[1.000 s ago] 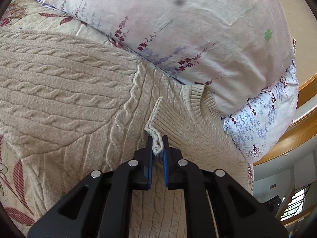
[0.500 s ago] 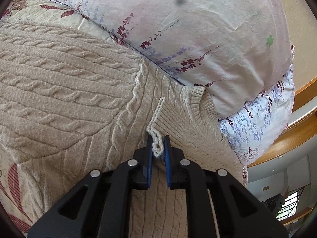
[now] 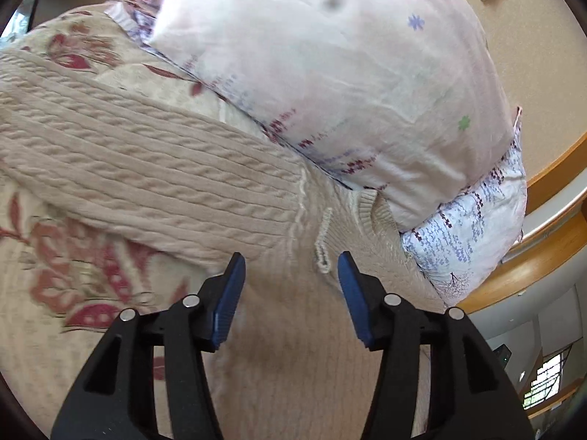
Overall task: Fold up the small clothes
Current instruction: 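Lift the other sleeve with the left gripper and fold it across the body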
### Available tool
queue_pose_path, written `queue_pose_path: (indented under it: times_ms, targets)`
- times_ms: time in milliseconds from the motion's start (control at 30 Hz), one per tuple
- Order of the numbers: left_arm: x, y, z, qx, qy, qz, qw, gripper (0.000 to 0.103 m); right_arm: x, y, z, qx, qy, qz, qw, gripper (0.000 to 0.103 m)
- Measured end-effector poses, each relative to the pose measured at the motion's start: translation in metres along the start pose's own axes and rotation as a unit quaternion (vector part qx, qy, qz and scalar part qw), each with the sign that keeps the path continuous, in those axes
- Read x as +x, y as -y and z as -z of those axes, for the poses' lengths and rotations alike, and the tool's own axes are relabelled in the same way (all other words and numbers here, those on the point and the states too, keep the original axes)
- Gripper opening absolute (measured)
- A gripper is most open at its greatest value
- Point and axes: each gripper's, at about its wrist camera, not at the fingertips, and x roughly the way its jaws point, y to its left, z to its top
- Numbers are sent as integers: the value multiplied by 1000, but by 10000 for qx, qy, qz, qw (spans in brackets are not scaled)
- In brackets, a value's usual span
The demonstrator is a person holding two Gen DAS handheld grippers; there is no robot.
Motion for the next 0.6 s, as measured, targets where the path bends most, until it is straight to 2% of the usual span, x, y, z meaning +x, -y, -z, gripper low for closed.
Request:
queue_pose_path:
  times_ms: [67,133,233,400,600]
  targets:
    - [-24,-22,-4,-228,196,-197,9994,53,-2,-2,3,63,-46,-106,9999,73]
    - [-46,-45,-7,-518,402,-386,9971,53,-3,-6,7,73,-152,-179,9997,87]
    - [-67,-78,-12,-1013,643,-613,9909,52,-3,-15,15,-105,-161,-184,9996,88]
    - [-71,-114,-20,-1719,864,-766,9783,50,-6,-19,26,-262,-37,-535,9982,89]
    - [-63,-139,-35,-2369,1119,-548,9635,27,-11,-22,32,-444,56,-709,9965,93]
